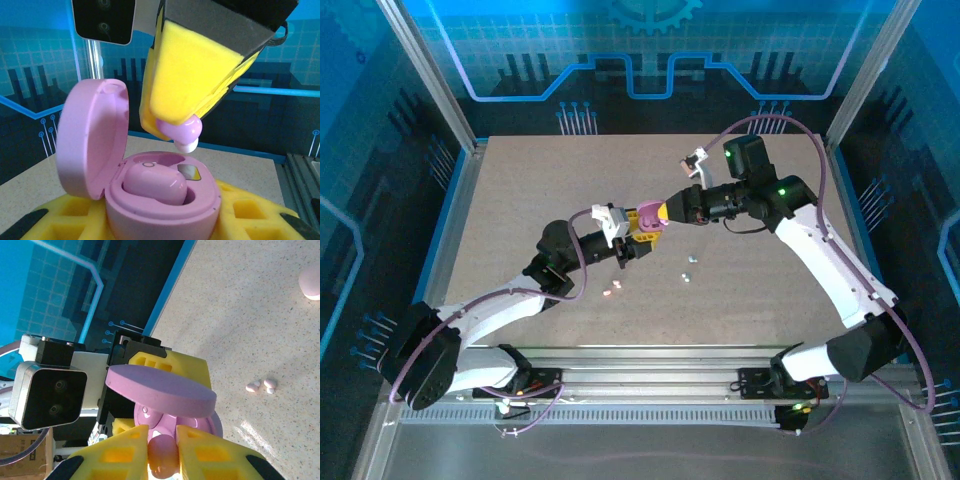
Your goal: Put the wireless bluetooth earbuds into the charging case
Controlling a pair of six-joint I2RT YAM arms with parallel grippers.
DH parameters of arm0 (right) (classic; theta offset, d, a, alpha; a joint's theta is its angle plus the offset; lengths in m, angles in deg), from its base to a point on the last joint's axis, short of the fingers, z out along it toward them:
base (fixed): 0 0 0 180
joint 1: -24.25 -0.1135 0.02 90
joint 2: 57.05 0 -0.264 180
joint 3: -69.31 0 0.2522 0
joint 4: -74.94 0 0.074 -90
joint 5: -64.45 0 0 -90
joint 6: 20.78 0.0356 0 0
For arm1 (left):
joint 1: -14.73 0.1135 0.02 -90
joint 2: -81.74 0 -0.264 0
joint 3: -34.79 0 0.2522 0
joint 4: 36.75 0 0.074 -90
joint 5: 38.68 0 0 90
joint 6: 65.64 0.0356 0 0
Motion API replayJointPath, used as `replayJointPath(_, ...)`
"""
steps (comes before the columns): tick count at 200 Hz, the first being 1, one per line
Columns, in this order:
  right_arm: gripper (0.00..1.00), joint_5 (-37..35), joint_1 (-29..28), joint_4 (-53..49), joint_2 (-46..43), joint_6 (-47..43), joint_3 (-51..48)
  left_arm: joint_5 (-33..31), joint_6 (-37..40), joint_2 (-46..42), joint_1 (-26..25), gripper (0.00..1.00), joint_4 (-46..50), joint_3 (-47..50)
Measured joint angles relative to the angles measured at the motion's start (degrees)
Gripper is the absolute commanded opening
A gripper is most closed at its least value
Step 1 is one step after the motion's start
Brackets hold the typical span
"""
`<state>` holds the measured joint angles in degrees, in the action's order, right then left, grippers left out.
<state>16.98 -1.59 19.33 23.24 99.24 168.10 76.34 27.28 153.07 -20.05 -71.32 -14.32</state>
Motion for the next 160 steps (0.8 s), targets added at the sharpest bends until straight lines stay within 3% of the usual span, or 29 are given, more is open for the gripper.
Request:
replayJointPath(98,0.21,-0.1,-0.6,1.6,1.0,1.0,0.0,0.4,-0.5,0.4,0.0,0.33,-0.9,-0.2)
replayJointPath(160,0.29,-2.0,-1.0,0.1,1.7,-0.2,0.3,0.4,-1.4,1.1,0.0,0.33,-0.4,-0.2)
